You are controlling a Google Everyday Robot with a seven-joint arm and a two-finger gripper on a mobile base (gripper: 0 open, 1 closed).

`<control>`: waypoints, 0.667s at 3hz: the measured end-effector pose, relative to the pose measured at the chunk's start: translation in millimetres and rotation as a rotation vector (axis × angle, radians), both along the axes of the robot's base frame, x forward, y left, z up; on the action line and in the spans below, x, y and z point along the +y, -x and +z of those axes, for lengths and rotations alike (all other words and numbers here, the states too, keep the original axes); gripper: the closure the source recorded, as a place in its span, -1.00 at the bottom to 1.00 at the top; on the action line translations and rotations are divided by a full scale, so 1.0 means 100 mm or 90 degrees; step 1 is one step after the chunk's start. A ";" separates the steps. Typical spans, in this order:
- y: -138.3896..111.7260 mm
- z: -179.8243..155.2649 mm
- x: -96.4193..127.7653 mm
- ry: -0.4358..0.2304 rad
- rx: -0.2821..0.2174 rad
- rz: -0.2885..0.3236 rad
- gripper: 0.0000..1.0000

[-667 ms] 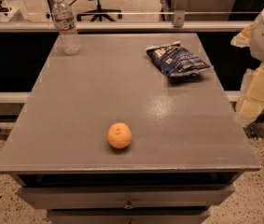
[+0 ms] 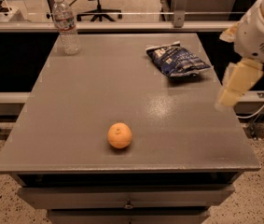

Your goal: Move blue chip bag near water bottle

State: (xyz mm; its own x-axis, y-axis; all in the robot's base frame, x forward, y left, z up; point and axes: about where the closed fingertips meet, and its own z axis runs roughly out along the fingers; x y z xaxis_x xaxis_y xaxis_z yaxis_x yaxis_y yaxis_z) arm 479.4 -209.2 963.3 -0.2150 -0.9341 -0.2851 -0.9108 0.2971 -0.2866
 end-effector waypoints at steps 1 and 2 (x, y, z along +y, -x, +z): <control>-0.64 -0.16 0.00 -0.065 -0.045 -0.017 -1.00; -1.22 -0.31 0.07 -0.132 -0.067 -0.039 -1.00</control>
Offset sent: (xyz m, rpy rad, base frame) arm 0.2038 0.0110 -0.0534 0.3530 -0.1453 -0.1142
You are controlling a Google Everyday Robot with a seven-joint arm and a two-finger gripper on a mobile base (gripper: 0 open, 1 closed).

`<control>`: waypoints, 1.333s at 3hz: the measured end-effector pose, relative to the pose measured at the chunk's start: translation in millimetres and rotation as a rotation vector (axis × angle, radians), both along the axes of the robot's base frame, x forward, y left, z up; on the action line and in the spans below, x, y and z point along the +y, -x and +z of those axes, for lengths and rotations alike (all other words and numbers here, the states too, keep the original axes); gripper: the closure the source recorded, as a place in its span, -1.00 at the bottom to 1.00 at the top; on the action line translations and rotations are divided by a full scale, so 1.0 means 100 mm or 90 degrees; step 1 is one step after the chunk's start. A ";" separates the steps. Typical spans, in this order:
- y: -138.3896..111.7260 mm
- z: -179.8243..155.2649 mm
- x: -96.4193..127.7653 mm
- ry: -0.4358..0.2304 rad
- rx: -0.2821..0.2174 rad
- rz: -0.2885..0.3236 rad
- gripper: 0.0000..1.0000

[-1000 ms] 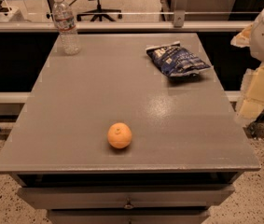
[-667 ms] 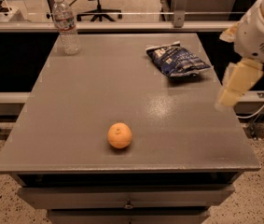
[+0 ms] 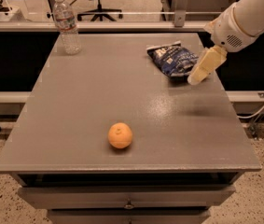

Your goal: Move blue chip bag near water bottle

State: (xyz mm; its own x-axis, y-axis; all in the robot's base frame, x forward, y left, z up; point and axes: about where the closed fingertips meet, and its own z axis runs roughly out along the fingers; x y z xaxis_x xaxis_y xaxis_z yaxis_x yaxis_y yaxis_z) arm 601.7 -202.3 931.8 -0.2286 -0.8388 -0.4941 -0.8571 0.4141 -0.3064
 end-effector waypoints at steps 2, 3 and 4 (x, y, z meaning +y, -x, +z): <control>-0.80 -0.51 0.15 -0.105 0.027 -0.047 -1.00; -0.96 -0.66 0.15 -0.126 0.040 -0.066 -0.65; -1.02 -0.67 0.14 -0.138 0.036 -0.071 -0.19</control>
Offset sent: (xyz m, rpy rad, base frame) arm 0.1165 0.0178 -0.0754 0.2410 0.0619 -0.1228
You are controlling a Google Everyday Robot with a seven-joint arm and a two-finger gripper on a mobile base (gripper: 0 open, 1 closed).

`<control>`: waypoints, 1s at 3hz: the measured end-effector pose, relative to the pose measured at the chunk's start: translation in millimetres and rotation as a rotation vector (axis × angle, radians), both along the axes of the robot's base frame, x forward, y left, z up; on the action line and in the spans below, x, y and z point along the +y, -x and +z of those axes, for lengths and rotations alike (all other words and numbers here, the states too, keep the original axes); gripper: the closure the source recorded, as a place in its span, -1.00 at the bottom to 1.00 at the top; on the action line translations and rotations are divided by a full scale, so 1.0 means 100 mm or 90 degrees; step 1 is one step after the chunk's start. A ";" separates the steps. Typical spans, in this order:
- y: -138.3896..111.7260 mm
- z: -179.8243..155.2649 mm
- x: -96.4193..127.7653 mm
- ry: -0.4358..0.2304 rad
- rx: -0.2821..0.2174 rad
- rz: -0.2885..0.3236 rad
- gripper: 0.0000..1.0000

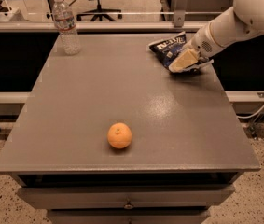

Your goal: Move blue chip bag near water bottle

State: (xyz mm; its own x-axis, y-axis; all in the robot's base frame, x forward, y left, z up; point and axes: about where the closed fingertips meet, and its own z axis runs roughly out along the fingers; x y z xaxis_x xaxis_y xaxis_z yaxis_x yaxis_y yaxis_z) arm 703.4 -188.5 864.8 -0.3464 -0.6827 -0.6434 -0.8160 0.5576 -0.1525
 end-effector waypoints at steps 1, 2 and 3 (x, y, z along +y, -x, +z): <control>0.03 0.16 0.01 -0.012 -0.021 0.007 0.28; 0.13 0.45 0.04 -0.027 -0.059 0.020 0.73; 0.31 0.84 0.02 -0.054 -0.109 0.031 1.00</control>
Offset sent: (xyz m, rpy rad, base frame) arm -0.0322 0.0043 0.0949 0.0761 -0.1937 0.0555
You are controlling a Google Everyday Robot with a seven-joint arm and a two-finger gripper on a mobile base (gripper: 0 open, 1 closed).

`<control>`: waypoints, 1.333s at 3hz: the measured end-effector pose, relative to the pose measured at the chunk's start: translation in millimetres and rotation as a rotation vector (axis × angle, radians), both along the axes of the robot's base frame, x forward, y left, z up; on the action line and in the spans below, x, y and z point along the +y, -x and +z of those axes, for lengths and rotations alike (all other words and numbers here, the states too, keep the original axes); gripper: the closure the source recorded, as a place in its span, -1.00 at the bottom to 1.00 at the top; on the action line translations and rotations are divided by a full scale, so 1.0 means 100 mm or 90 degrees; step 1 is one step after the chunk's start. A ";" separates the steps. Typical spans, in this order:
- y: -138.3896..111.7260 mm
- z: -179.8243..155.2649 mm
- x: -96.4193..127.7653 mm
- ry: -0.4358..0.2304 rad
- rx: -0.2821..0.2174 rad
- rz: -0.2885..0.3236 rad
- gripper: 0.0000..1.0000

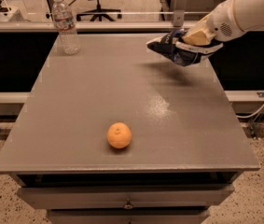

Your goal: Move blue chip bag near water bottle

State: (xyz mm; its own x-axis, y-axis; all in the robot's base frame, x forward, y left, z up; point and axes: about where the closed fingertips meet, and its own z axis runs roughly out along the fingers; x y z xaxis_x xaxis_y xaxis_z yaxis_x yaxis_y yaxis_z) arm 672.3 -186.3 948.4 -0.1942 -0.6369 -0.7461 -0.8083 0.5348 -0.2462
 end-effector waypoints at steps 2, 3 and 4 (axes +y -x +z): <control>0.02 0.06 0.16 -0.020 -0.017 0.012 1.00; -0.29 0.11 0.64 -0.063 -0.049 0.023 1.00; -0.64 0.17 1.16 -0.105 -0.067 0.035 1.00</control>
Offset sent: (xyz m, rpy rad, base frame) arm -0.0059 0.0211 0.0126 0.0404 -0.0529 0.0237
